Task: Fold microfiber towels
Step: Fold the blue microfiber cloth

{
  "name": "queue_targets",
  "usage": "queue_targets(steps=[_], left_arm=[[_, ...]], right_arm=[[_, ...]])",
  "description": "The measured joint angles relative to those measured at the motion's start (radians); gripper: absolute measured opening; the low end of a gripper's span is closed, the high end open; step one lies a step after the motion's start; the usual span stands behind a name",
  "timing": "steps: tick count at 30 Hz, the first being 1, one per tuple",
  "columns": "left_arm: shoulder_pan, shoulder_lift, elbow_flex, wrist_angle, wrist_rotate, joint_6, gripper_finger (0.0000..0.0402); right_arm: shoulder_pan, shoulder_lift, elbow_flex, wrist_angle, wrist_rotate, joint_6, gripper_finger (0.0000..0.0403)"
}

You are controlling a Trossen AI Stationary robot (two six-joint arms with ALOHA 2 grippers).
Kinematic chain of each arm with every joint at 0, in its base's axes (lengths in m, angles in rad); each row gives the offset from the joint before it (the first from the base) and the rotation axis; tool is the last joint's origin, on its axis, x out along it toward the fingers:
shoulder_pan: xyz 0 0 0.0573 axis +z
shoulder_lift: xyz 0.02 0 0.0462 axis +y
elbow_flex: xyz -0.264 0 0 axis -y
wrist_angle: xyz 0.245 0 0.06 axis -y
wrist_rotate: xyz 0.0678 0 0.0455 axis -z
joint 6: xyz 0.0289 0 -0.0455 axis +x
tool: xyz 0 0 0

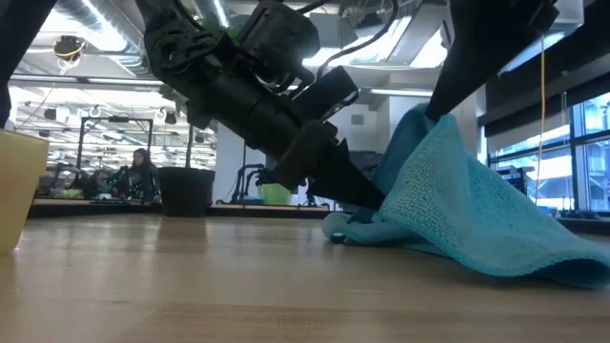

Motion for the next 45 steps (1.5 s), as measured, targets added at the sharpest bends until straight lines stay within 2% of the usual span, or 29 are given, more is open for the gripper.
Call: queue_targets(steps=[5,9,11,16,20,24,31,38,45], left_arm=[[-0.001,0.0,0.0,0.0,-0.01,0.057,0.0096],[-0.008,-0.018,0.0,-0.025,-0.077,0.058,0.0023],[-0.012,-0.049,-0.001,-0.066,-0.121,0.078,0.0008],[-0.029,-0.125,0.0,-0.126,-0.246,0.147,0.0001],[-0.029,-0.2,0.001,-0.169,-0.276,0.173,0.0],[-0.03,-0.26,0.0,-0.205,-0.296,0.186,0.0],[-0.021,-0.365,-0.001,-0.238,-0.395,0.317,0.0],[0.038,-0.493,0.0,-0.35,-0.401,0.307,0.0],[0.058,-0.496,0.001,-0.41,-0.399,0.285,0.0]], right_arm=[[0.009,0.0,0.0,-0.008,0.0,0.004,0.0],[0.019,0.0,0.0,-0.049,-0.004,0.048,0.0],[0.024,0.0,0.0,-0.098,-0.018,0.09,0.0],[0.032,-0.001,-0.011,-0.19,-0.021,0.184,0.0],[0.025,-0.002,-0.012,-0.209,0.004,0.189,0.0],[0.009,-0.002,-0.012,-0.228,0.083,0.184,0.0006],[-0.047,-0.002,-0.012,-0.347,0.155,0.205,0.0072],[-0.113,-0.027,-0.013,-0.495,0.27,0.234,0.0139],[-0.042,-0.06,-0.017,-0.369,0.299,0.26,0.0163]])
